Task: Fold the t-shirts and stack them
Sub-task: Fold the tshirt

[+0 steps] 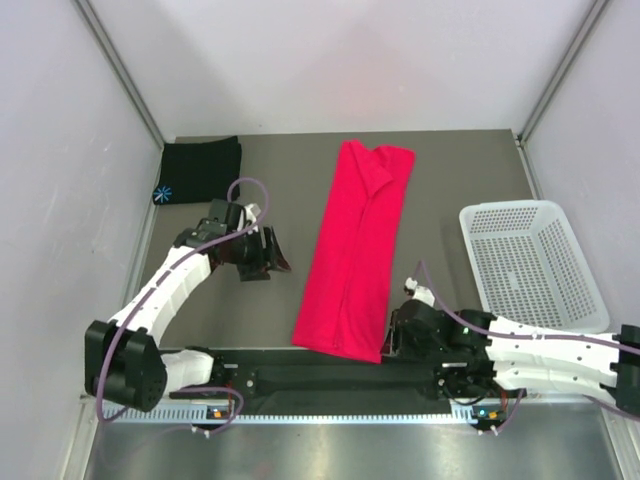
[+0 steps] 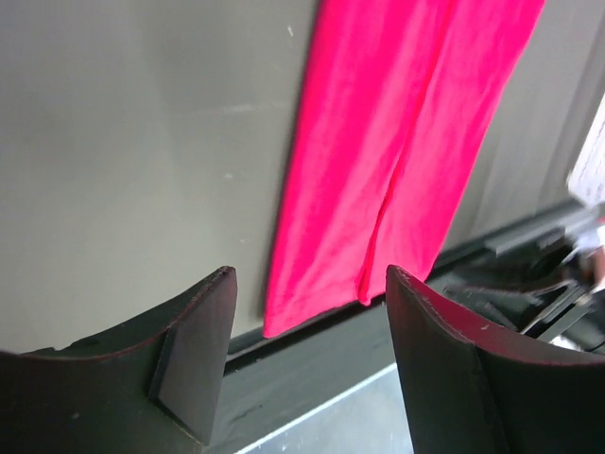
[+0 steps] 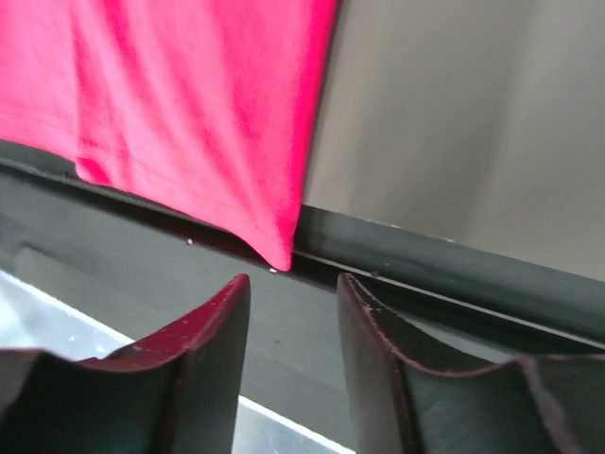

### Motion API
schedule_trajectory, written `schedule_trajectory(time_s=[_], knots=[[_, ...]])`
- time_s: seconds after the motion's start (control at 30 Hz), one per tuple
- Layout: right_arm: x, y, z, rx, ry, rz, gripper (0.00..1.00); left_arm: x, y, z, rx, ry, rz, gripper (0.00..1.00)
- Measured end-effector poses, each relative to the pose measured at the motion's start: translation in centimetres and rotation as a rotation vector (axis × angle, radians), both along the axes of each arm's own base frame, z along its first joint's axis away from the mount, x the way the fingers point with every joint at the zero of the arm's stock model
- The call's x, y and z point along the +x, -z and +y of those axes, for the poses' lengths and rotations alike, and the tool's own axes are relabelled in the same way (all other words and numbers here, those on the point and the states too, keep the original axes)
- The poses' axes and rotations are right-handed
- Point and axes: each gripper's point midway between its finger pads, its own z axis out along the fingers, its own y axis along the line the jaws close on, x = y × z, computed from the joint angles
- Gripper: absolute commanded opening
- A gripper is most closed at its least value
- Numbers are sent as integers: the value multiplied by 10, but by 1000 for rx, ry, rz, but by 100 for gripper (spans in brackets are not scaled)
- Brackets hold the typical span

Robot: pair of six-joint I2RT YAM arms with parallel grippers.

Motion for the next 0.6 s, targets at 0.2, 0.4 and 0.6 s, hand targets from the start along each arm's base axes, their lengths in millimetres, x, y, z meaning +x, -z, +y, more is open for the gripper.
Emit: schedule_trajectory(time_s=[0.2, 0.4, 0.6], knots=[[49, -23, -10, -81, 79, -64, 49, -18, 23, -15, -30, 70, 72, 69], [129, -44, -43, -133, 225, -114, 56, -5, 25, -22, -36, 92, 64, 70], [236, -70, -66, -150, 309, -131, 59, 73, 17, -39, -25, 84, -84, 72]])
